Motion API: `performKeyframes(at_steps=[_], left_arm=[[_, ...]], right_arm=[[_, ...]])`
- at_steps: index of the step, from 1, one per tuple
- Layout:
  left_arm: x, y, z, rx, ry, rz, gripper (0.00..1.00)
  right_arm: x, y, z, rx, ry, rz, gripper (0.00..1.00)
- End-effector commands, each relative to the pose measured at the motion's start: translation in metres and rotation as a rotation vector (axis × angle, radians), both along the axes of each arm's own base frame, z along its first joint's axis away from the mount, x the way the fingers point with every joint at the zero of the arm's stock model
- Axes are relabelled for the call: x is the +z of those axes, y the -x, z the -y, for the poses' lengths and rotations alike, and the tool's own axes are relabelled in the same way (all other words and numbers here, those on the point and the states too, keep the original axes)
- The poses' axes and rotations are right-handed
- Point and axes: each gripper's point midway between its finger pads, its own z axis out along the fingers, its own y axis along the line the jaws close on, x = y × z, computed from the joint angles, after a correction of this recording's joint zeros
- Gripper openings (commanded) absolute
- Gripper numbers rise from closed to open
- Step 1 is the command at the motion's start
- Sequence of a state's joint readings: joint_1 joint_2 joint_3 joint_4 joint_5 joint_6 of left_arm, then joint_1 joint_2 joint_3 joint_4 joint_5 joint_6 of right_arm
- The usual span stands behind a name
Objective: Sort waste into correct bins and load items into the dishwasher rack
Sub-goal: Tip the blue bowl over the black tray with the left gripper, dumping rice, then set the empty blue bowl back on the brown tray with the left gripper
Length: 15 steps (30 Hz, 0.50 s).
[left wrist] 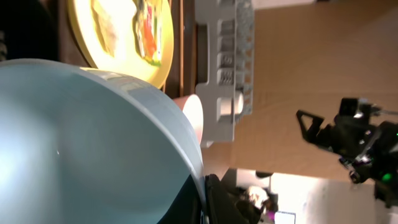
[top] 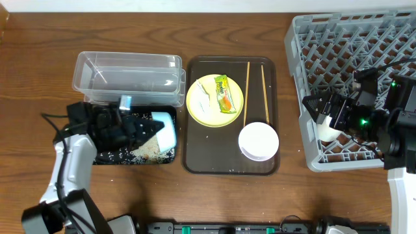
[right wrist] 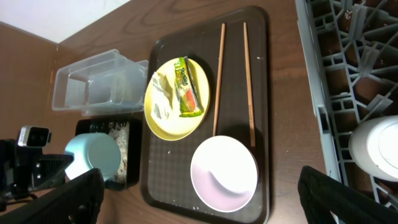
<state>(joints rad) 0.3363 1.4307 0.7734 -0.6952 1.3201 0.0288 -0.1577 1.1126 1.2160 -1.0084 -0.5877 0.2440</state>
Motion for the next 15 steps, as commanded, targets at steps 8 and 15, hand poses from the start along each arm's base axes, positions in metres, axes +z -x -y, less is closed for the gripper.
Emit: performKeyframes(at_steps=[8, 15], left_arm=[[-0.004, 0.007, 0.043, 0.003, -0.457, -0.038, 0.06], [-0.045, 0.014, 0.092, -0.068, -0.867, 0.079, 0.06]], right_arm=[[0.005, 0.000, -0.005, 0.026, 0.007, 0.020, 0.97], [0.005, -0.001, -0.005, 0.026, 0.008, 0.023, 0.97]])
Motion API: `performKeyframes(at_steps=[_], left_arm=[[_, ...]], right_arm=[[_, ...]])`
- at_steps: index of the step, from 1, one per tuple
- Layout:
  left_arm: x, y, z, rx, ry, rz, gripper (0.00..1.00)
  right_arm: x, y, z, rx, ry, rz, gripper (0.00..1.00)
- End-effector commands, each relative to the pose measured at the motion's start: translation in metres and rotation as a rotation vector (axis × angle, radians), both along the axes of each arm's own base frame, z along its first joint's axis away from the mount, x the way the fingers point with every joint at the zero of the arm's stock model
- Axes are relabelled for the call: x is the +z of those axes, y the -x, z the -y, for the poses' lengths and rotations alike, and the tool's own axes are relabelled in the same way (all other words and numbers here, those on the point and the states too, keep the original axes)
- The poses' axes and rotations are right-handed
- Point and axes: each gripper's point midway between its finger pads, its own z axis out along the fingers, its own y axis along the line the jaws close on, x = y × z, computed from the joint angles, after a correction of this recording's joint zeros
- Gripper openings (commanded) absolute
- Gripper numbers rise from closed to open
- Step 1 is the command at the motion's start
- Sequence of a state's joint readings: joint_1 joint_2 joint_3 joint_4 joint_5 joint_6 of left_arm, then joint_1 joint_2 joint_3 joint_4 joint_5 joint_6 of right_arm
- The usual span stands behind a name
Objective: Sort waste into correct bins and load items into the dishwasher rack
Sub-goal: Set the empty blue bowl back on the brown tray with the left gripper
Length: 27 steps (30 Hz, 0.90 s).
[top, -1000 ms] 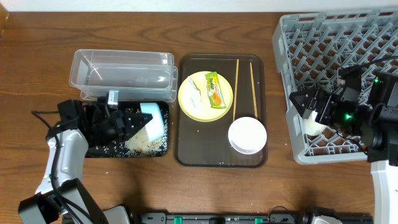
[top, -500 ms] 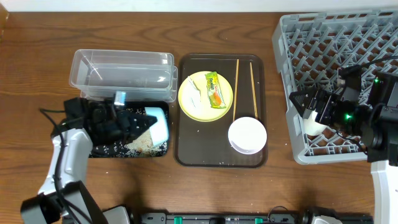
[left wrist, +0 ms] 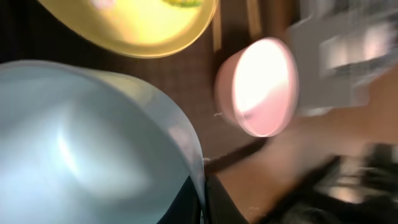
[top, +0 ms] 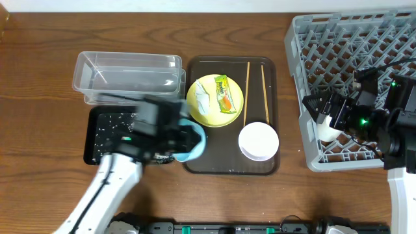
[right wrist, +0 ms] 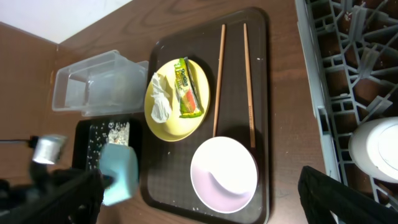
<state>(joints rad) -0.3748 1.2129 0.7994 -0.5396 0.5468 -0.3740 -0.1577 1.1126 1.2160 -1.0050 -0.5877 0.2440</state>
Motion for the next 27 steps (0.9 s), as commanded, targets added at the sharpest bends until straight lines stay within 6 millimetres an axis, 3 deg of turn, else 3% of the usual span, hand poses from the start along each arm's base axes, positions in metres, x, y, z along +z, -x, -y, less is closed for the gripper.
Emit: performKeyframes(at_steps=[1, 4, 9, 11, 13, 15, 17, 21, 24, 27], left_arm=[[-0.027, -0.016, -0.003, 0.092, -0.272, 0.084, 0.06], [-0.046, -0.011, 0.027, 0.014, -0.324, 0.122, 0.07], [-0.060, -0.003, 0.046, -0.036, -0.356, 0.119, 0.17], [-0.055, -0.004, 0.047, -0.037, -0.360, 0.120, 0.29], [-0.040, -0.008, 0.049, -0.035, -0.363, 0.124, 0.50], [-0.020, -0.013, 0.052, -0.051, -0.367, 0.143, 0.56], [0.001, -0.022, 0.054, -0.055, -0.374, 0.177, 0.64], [0.031, -0.051, 0.052, -0.016, -0.385, 0.286, 0.68], [0.028, -0.075, 0.035, 0.058, -0.430, 0.313, 0.67], [0.003, -0.097, 0.023, 0.095, -0.466, 0.276, 0.67]], right_arm=[[0.005, 0.000, -0.005, 0.026, 0.007, 0.020, 0.97], [0.005, 0.000, -0.005, 0.026, 0.007, 0.020, 0.97], [0.005, 0.000, -0.005, 0.026, 0.007, 0.020, 0.97], [0.005, 0.000, -0.005, 0.026, 0.007, 0.020, 0.97], [0.005, 0.000, -0.005, 0.026, 0.007, 0.020, 0.98], [0.005, 0.000, -0.005, 0.026, 0.007, 0.020, 0.98], [0.005, 0.000, -0.005, 0.026, 0.007, 0.020, 0.98], [0.005, 0.000, -0.005, 0.026, 0.007, 0.020, 0.98], [0.005, 0.000, -0.005, 0.026, 0.007, 0.020, 0.98], [0.005, 0.000, -0.005, 0.026, 0.007, 0.020, 0.98]])
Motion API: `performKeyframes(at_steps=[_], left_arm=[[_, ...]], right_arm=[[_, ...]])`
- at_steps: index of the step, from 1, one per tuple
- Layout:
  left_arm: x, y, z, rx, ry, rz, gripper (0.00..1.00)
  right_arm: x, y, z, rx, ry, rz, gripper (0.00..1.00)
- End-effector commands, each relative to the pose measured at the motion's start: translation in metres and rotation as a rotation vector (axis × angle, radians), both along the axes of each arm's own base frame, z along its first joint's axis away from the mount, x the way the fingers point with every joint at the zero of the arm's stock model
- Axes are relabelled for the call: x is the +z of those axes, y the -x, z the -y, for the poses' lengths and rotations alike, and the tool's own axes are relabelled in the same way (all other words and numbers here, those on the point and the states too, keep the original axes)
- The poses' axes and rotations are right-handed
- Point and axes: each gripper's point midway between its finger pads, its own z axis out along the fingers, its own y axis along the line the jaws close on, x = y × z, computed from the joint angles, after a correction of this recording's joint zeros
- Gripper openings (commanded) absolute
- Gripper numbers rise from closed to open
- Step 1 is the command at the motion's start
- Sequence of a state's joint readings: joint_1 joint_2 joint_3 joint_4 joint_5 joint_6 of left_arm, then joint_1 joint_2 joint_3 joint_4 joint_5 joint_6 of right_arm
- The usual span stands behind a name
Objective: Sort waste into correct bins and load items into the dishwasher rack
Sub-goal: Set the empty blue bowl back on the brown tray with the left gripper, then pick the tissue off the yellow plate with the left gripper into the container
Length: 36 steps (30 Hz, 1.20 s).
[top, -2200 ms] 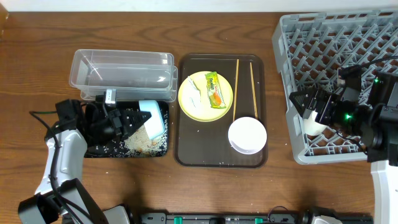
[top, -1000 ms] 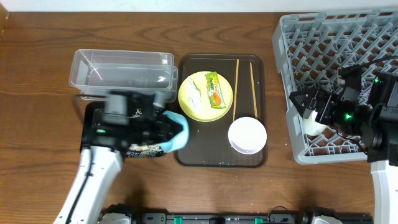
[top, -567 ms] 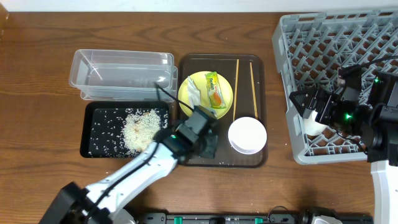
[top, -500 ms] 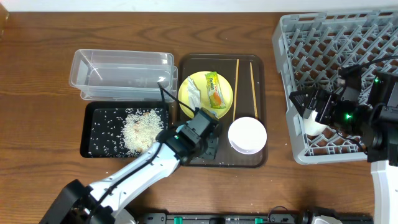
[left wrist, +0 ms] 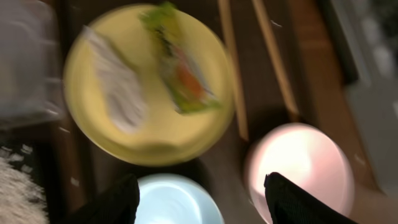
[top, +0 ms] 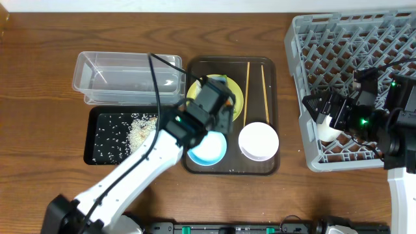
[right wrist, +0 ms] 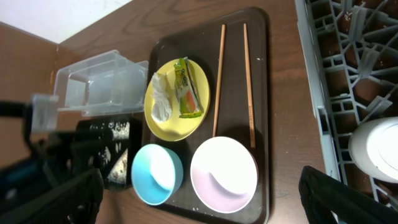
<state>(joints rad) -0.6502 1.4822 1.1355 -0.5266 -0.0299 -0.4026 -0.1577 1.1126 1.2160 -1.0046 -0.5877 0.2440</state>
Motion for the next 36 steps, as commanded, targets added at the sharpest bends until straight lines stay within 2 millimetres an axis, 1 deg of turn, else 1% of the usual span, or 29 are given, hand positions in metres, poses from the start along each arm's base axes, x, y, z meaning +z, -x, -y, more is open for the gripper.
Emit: performKeyframes(at_steps=[1, 6, 12, 14, 15, 18, 19, 20, 21, 22, 25, 27, 28, 31, 33, 34, 36], left_arm=[[-0.035, -0.027, -0.021, 0.052, -0.101, -0.022, 0.67], [-0.086, -0.053, -0.028, 0.097, -0.140, -0.070, 0.66], [-0.126, -0.069, -0.040, 0.144, -0.195, -0.085, 0.65], [-0.133, -0.071, -0.041, 0.147, -0.197, -0.089, 0.61], [-0.136, -0.071, -0.041, 0.146, -0.200, -0.093, 0.55], [-0.138, -0.071, -0.040, 0.146, -0.201, -0.095, 0.30], [-0.137, -0.071, -0.040, 0.146, -0.198, -0.092, 0.24], [-0.134, -0.072, -0.040, 0.147, -0.196, -0.089, 0.15], [-0.131, -0.072, -0.041, 0.148, -0.194, -0.085, 0.09], [-0.126, -0.072, -0.042, 0.151, -0.191, -0.081, 0.06], [-0.095, -0.076, -0.045, 0.179, -0.153, -0.050, 0.06], [-0.064, -0.078, -0.050, 0.198, -0.117, -0.009, 0.06], [-0.047, -0.079, -0.054, 0.210, -0.098, 0.020, 0.06], [-0.008, -0.080, -0.072, 0.251, -0.058, 0.086, 0.06], [0.004, -0.082, -0.090, 0.295, -0.059, 0.106, 0.06], [0.005, -0.084, -0.100, 0.323, -0.073, 0.109, 0.06], [0.001, -0.087, -0.124, 0.383, -0.107, 0.099, 0.06]], right_arm=[[0.005, 0.000, -0.005, 0.026, 0.007, 0.020, 0.98], [0.005, 0.000, -0.005, 0.026, 0.007, 0.019, 0.98], [0.004, 0.000, -0.005, 0.026, 0.006, 0.018, 0.98], [0.004, 0.000, -0.005, 0.026, 0.007, 0.018, 0.98], [0.005, 0.000, -0.005, 0.026, 0.007, 0.019, 0.98], [0.005, 0.000, -0.005, 0.026, 0.007, 0.019, 0.98], [0.005, 0.000, -0.005, 0.026, 0.007, 0.020, 0.98], [0.005, 0.000, -0.005, 0.026, 0.007, 0.020, 0.98], [0.005, 0.000, -0.005, 0.026, 0.007, 0.021, 0.98], [0.005, -0.001, -0.005, 0.026, 0.007, 0.022, 0.98], [0.005, -0.001, -0.005, 0.026, 0.007, 0.024, 0.98], [0.005, -0.001, -0.005, 0.026, 0.007, 0.024, 0.98], [0.005, -0.001, -0.005, 0.026, 0.007, 0.023, 0.98], [0.005, -0.001, -0.005, 0.026, 0.008, 0.023, 0.98], [0.005, -0.001, -0.005, 0.026, 0.008, 0.024, 0.98], [0.005, -0.001, -0.005, 0.026, 0.008, 0.025, 0.98], [0.006, -0.002, -0.005, 0.026, 0.008, 0.028, 0.98]])
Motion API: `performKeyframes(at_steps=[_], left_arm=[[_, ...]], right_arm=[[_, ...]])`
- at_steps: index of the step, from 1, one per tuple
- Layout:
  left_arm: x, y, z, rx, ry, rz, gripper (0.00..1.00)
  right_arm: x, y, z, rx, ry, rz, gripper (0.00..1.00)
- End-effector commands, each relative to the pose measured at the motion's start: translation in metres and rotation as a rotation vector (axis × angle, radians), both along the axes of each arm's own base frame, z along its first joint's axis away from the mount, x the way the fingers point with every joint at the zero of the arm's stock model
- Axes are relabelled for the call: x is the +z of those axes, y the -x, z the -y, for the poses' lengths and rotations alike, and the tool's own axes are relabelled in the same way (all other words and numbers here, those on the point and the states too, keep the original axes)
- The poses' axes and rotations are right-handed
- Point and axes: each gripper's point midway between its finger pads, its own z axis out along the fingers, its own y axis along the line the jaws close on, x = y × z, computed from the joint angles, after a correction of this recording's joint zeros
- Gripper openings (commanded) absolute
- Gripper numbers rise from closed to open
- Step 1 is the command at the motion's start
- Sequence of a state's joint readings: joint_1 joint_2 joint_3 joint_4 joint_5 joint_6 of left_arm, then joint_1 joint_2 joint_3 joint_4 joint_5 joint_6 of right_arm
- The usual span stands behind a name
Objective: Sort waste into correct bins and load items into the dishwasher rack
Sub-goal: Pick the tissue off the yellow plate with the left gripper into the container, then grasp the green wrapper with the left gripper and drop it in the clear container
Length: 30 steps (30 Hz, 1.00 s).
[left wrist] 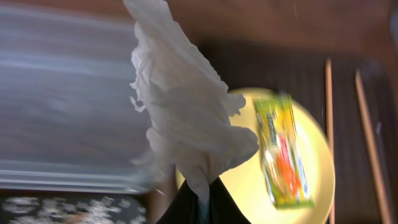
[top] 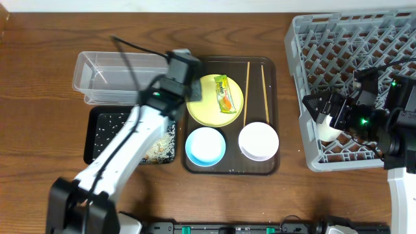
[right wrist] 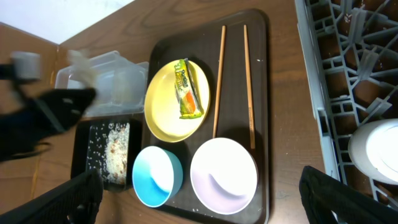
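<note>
My left gripper (left wrist: 202,198) is shut on a crumpled white tissue (left wrist: 186,118), which hangs above the seam between the clear bin (left wrist: 62,137) and the yellow plate (left wrist: 286,199). A green and orange wrapper (top: 224,93) lies alone on that plate. Also on the brown tray (top: 195,166) are a blue bowl (top: 205,146), a white bowl (top: 258,140) and two chopsticks (top: 247,91). My right gripper (right wrist: 208,199) hangs open, nothing in it, over the near left corner of the dishwasher rack (top: 354,52). A white cup (right wrist: 376,149) stands in the rack.
A black tray (top: 97,140) with spilled rice lies in front of the clear bin (top: 127,78), left of the brown tray. The grey rack fills the right side of the table. Bare wood shows at the far left and along the front edge.
The tissue has left the yellow plate and is now in my shut left gripper, up by the clear bin's right end. That gripper was open over the plate before. The right arm is unchanged.
My left gripper first held the blue bowl over the black rice tray. Then it held the bowl at the brown tray's left edge. Later the bowl stood on the brown tray and the gripper was open above the plate. Now it holds the tissue.
</note>
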<state>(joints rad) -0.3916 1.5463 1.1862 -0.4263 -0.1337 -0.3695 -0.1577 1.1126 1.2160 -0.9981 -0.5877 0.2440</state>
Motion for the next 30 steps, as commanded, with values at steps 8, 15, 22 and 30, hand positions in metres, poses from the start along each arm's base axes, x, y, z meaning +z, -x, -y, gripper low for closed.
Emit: performKeyframes(at_steps=[8, 15, 22, 30], left_arm=[[-0.018, -0.016, -0.049, 0.115, -0.017, -0.042, 0.55], [-0.004, -0.012, 0.010, -0.048, 0.055, -0.016, 0.63], [-0.048, -0.013, 0.080, -0.258, -0.015, -0.023, 0.63], [-0.132, -0.015, 0.102, -0.300, -0.015, -0.146, 0.55]], right_arm=[[0.006, -0.002, -0.005, 0.026, 0.008, 0.028, 0.98], [0.005, -0.001, -0.005, 0.026, 0.007, 0.023, 0.98], [0.005, 0.000, -0.005, 0.026, 0.007, 0.020, 0.98], [0.005, 0.000, -0.005, 0.026, 0.007, 0.019, 0.99]])
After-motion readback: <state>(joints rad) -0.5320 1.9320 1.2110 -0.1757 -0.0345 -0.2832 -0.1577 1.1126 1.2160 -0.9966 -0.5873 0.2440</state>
